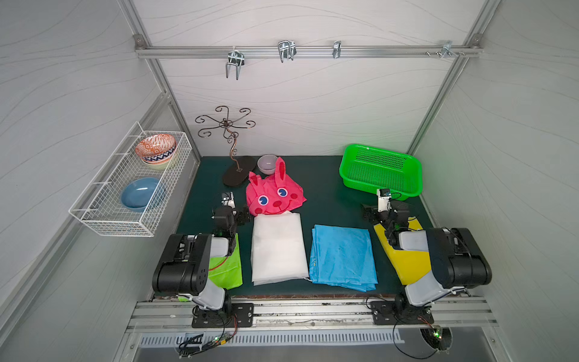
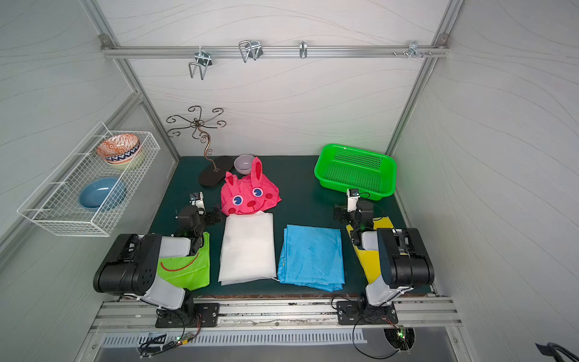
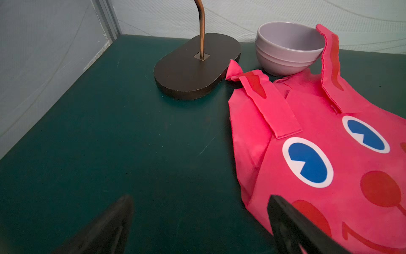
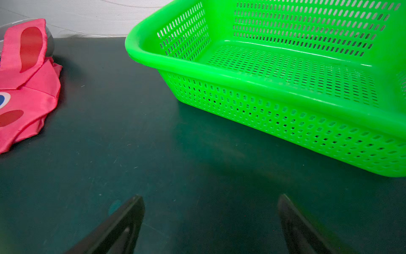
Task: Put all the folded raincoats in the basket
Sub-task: Move the basket to the center of the board.
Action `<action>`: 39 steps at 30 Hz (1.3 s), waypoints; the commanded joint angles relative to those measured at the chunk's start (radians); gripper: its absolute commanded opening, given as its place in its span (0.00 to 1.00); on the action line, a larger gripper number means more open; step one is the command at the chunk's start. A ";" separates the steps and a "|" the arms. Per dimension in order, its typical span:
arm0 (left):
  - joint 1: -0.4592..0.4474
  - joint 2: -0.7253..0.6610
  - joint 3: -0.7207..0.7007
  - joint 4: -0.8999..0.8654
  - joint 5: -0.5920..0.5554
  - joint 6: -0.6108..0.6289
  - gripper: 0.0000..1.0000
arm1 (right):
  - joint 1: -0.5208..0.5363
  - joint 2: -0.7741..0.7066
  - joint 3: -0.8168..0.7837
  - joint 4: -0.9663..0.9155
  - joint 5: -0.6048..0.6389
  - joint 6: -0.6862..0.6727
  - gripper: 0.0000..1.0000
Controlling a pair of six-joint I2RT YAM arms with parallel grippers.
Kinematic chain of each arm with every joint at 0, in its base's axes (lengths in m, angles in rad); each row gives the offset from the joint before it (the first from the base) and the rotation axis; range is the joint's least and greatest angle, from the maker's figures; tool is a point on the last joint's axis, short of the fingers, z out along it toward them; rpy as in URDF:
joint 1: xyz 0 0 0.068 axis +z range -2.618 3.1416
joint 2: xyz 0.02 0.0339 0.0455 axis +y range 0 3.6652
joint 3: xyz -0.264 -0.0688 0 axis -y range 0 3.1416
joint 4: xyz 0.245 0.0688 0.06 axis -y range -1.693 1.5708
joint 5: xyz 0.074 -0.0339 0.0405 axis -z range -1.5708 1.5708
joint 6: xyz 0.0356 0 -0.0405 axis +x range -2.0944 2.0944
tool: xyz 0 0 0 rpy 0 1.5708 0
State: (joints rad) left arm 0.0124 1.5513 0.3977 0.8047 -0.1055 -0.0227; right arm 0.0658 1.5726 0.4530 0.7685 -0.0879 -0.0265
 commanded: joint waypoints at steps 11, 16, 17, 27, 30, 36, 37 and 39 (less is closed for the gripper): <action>0.003 0.001 0.027 0.024 -0.006 -0.006 1.00 | -0.012 0.003 0.011 -0.011 -0.019 0.010 0.99; 0.003 0.001 0.026 0.024 -0.006 -0.006 1.00 | -0.011 0.002 0.009 -0.010 -0.022 0.007 0.99; 0.003 0.000 0.026 0.025 -0.006 -0.005 1.00 | -0.012 0.000 0.010 -0.012 -0.023 0.005 0.99; -0.019 -0.051 -0.051 0.129 0.026 0.038 1.00 | -0.029 -0.002 -0.002 0.010 -0.061 0.016 0.99; -0.095 -0.224 -0.077 0.007 -0.116 0.045 1.00 | -0.030 -0.020 -0.017 0.028 -0.014 0.038 0.99; -0.122 -0.526 0.036 -0.430 -0.175 -0.183 1.00 | -0.001 -0.301 -0.114 -0.014 0.109 0.046 0.99; -0.124 -0.568 0.044 -0.459 -0.174 -0.203 1.00 | 0.010 -0.362 -0.126 -0.010 0.122 0.063 0.99; -0.126 -0.653 0.085 -0.554 -0.176 -0.262 1.00 | 0.038 -0.497 -0.102 -0.093 0.112 0.115 0.99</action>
State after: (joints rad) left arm -0.1059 0.9817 0.4183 0.4267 -0.2455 -0.1619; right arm 0.0734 1.2030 0.3340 0.7315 -0.0181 0.0296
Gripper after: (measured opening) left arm 0.999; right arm 0.992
